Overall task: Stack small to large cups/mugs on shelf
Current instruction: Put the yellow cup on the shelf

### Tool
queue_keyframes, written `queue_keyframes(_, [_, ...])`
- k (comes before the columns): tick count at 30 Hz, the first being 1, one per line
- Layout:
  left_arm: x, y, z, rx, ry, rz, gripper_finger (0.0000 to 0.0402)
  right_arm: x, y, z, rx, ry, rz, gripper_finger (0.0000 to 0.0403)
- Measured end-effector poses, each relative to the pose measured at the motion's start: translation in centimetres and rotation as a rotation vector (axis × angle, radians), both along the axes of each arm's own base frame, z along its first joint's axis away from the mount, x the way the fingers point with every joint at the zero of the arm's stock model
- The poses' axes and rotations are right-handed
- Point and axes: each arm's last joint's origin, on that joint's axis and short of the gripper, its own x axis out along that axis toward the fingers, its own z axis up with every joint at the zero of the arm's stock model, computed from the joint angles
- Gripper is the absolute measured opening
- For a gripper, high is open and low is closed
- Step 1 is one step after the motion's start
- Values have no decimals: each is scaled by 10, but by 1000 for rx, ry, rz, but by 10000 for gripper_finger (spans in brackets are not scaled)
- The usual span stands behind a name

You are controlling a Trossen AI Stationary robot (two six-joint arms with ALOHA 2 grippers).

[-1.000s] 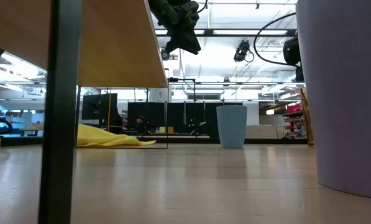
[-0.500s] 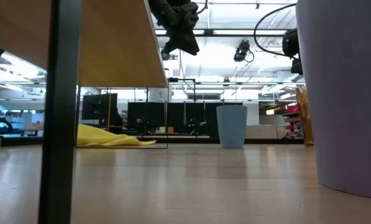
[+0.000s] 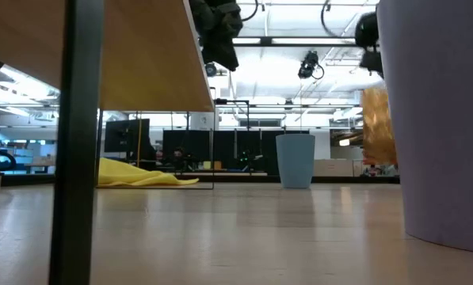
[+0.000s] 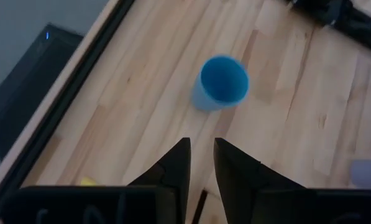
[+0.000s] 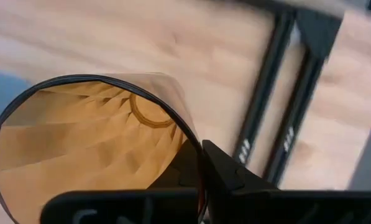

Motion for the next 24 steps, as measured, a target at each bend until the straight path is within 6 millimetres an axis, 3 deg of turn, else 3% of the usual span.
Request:
queue_keyframes(9, [-19,7,3,-21,63,43,78,19,-16,50,-88,-105,-3,6])
queue_keyframes(19, [-52,9,25,16,84,117,74,90,-51,70,-92,-107,144,6])
queue_keyframes(24, [-69,8,40,41,48,154,71,127,-67,71,-83,-104,211,6])
